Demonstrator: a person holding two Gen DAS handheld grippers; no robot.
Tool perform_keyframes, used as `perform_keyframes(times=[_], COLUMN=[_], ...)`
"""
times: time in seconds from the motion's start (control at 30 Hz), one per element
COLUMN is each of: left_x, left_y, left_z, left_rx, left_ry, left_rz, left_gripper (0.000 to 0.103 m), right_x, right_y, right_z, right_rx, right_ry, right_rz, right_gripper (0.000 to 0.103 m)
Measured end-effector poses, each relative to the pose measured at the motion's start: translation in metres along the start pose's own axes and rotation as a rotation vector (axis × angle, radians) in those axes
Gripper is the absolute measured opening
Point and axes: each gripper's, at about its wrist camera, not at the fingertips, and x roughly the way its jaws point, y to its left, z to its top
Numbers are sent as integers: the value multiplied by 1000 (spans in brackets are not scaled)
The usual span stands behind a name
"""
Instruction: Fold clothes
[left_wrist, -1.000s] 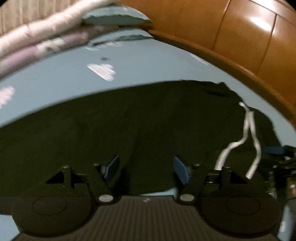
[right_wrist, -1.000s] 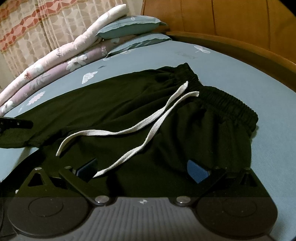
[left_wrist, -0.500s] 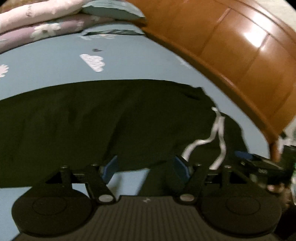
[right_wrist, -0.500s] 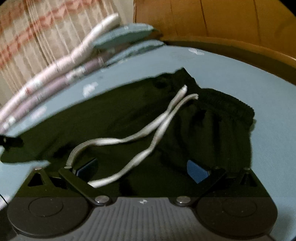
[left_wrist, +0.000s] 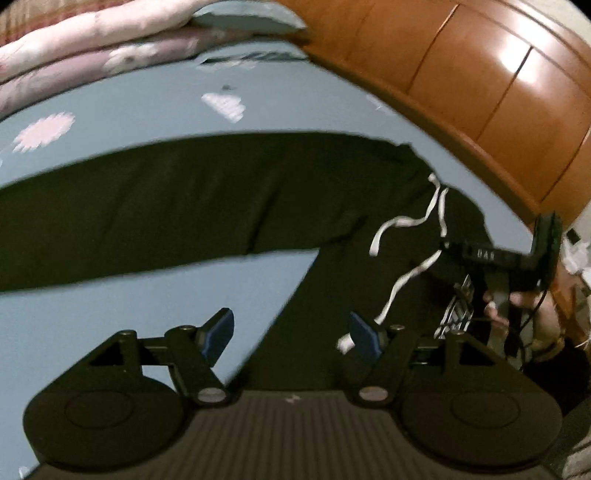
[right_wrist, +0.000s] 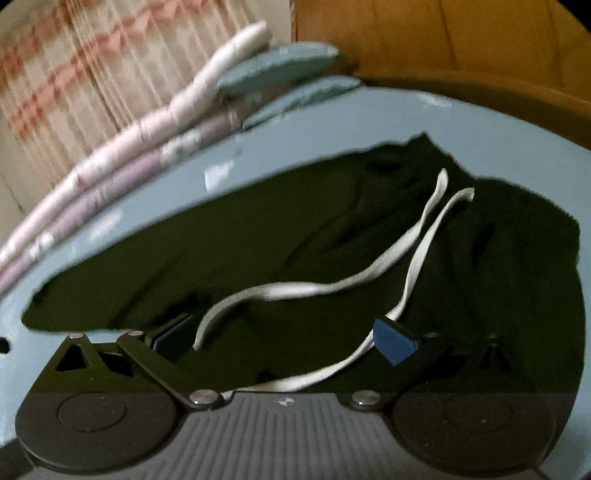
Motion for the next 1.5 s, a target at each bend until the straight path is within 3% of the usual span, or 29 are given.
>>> perform_keyframes(times=[0.13, 0.33, 0.63, 0.7, 0.9, 1.03, 1.27, 1.5], left_x=[10, 26, 46, 48, 57, 48, 20, -2], left_y=[-26, -78, -126, -132, -113, -89, -94, -90], left_z=[-17, -38, -60, -63, -77, -101, -151, -164], left_rx=[-18, -13, -101, -118, -280, -447, -555, -559], left_ry=[16, -19, 1, 13, 135, 155, 108, 54], left_rz=[53, 130, 247, 273, 324, 294, 341, 449], left_gripper=[69, 69, 69, 70, 72, 72, 74, 74], right_x=[1, -5, -20, -19, -17, -14, -15, -19], right_y=[2, -14, -43, -47, -39, -36, -33, -35], right_z=[-3, -10, -14, -15, -14, -13, -18, -20], right_rx=[-122, -230, -274, -285, -317, -319, -360, -342], right_ry=[45, 100, 106, 106, 117, 123, 119, 122], right_rz=[29, 138, 388, 411, 418, 431, 416, 428], right_gripper=[103, 103, 103, 103, 103, 103, 103, 103])
